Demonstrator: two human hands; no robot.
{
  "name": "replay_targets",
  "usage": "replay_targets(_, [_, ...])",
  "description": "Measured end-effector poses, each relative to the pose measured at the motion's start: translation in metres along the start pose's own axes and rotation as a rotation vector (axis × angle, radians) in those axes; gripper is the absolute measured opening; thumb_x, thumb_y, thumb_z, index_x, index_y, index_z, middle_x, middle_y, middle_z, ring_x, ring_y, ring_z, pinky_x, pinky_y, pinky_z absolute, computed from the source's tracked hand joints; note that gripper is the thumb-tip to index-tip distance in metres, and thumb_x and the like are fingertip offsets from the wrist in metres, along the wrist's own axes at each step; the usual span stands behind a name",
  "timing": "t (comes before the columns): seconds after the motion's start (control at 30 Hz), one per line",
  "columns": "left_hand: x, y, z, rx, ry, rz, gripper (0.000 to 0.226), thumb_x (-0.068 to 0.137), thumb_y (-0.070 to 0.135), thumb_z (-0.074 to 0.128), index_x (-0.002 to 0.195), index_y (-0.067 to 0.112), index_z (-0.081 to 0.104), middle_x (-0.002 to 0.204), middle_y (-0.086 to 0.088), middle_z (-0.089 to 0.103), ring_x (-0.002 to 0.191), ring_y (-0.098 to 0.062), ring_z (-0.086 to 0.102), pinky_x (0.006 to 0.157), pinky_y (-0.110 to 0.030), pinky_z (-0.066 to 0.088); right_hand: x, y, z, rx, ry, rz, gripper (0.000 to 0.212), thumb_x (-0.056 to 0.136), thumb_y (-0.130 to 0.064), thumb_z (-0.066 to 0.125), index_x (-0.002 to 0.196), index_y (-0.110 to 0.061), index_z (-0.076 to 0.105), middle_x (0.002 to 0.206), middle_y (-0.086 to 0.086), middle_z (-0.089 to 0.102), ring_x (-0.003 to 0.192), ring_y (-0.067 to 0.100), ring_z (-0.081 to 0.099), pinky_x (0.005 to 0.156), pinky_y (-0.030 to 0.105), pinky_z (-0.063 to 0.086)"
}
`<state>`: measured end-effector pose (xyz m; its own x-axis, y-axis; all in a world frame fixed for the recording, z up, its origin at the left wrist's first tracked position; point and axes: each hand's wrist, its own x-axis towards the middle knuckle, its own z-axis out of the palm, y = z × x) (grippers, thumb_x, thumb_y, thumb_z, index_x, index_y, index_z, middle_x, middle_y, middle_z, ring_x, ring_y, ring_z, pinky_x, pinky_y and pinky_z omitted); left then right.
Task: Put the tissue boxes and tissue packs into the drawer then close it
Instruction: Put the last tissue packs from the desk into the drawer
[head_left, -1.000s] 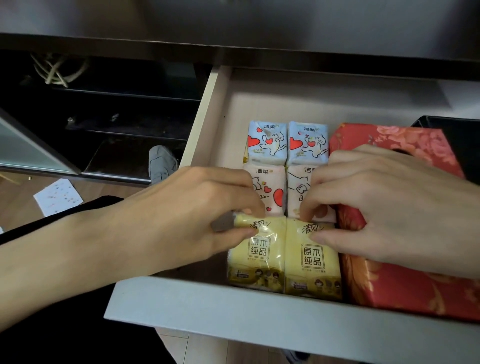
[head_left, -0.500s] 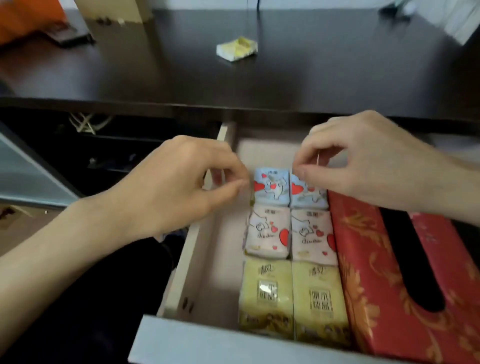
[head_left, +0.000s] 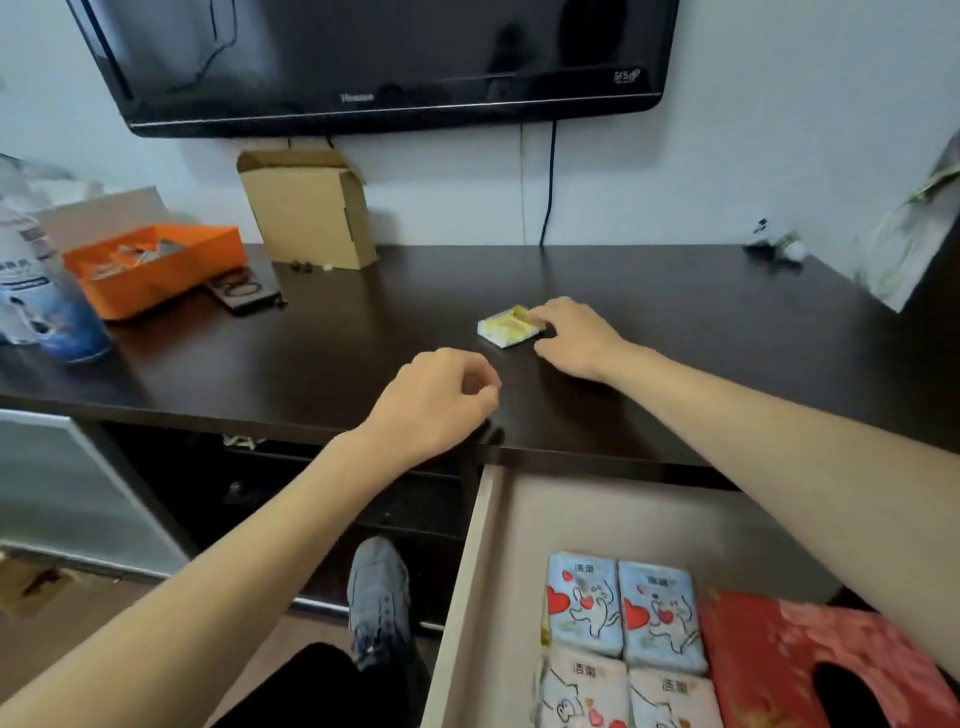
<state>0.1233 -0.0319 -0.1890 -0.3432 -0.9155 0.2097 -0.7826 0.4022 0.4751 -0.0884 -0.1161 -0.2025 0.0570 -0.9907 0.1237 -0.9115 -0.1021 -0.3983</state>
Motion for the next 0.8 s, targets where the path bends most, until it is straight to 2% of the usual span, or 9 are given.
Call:
replay_targets(0.1, [-0.036,0.012,0.018,-0.059,-0.011,0.161,0.017,0.083,0.036,0.06,0.094,0.031,0.071,0.09,0.013,0.067,0.083,-0.005,0.063,0.079,-0.031,0.052,0.006,-0.001,0.005,-0.064,-0.002,-0.056,0.048,0.097,-0.026,0.056,0.144,-0.02,0.059,0.148,0.01,0.053,0.134,0.033,0.049,0.107,0.047,0.044])
replay_targets(0.17, [-0.054,0.018,0.025,-0.082,-0.005,0.241,0.011,0.086,0.029,0.063,0.093,0.03,0.071,0.09,0.014,0.066,0.081,-0.003,0.062,0.071,-0.024,0.047,0.004,-0.001,0.003,-0.127,0.062,-0.09,0.035,0.096,-0.031,0.058,0.127,-0.02,0.069,0.133,0.009,0.061,0.124,0.032,0.055,0.095,0.044,0.049])
replay_targets(0.23, [-0.066,0.025,0.03,-0.102,0.002,0.287,0.011,0.086,0.025,0.064,0.092,0.03,0.072,0.088,0.013,0.065,0.078,-0.004,0.062,0.068,-0.024,0.047,-0.002,-0.001,0.001,-0.183,0.121,-0.127,0.024,0.096,-0.031,0.06,0.113,-0.02,0.072,0.121,0.008,0.065,0.118,0.03,0.057,0.084,0.041,0.049])
replay_targets(0.3, [-0.073,0.029,0.037,-0.073,-0.053,0.292,0.012,0.086,0.032,0.064,0.096,0.032,0.071,0.091,0.015,0.065,0.083,-0.003,0.062,0.074,-0.03,0.052,-0.013,0.0,-0.002,-0.233,0.145,-0.172,0.023,0.097,-0.029,0.06,0.109,-0.017,0.075,0.115,0.007,0.068,0.114,0.029,0.058,0.075,0.038,0.048])
replay_targets(0.4, [-0.078,0.029,0.053,0.084,-0.223,0.293,0.031,0.088,0.045,0.064,0.118,0.035,0.065,0.112,0.017,0.063,0.102,-0.006,0.059,0.087,-0.032,0.051,-0.03,0.005,-0.005,-0.309,0.184,-0.232,0.024,0.096,-0.028,0.063,0.102,-0.012,0.079,0.109,0.007,0.066,0.111,0.027,0.056,0.068,0.038,0.046])
replay_targets(0.47, [-0.08,0.027,0.061,0.178,-0.311,0.291,0.04,0.088,0.051,0.062,0.125,0.036,0.061,0.123,0.017,0.061,0.112,-0.008,0.056,0.087,-0.029,0.047,-0.039,0.009,-0.011,-0.289,0.191,-0.242,0.021,0.092,-0.031,0.069,0.089,-0.013,0.08,0.111,0.005,0.058,0.114,0.026,0.049,0.072,0.038,0.047])
replay_targets(0.57, [-0.084,0.024,0.071,0.257,-0.367,0.318,0.04,0.085,0.053,0.062,0.122,0.036,0.06,0.121,0.014,0.062,0.112,-0.012,0.056,0.077,-0.029,0.043,-0.052,0.014,-0.022,-0.142,0.062,-0.271,0.018,0.087,-0.03,0.077,0.074,-0.017,0.075,0.12,0.001,0.056,0.121,0.023,0.046,0.09,0.033,0.041])
replay_targets(0.67, [-0.086,0.024,0.073,0.291,-0.386,0.357,0.038,0.085,0.05,0.064,0.121,0.037,0.06,0.117,0.013,0.061,0.108,-0.013,0.057,0.071,-0.028,0.038,-0.065,0.014,-0.031,-0.03,-0.071,-0.243,0.019,0.083,-0.03,0.079,0.072,-0.015,0.073,0.12,0.005,0.064,0.114,0.025,0.059,0.091,0.039,0.047])
replay_targets(0.8, [-0.085,0.022,0.072,0.294,-0.411,0.37,0.04,0.085,0.049,0.066,0.123,0.037,0.06,0.117,0.014,0.059,0.108,-0.012,0.057,0.07,-0.027,0.038,-0.08,0.019,-0.04,-0.091,-0.161,-0.223,0.035,0.081,-0.047,0.075,0.079,-0.013,0.07,0.134,0.007,0.061,0.119,0.029,0.058,0.104,0.048,0.046])
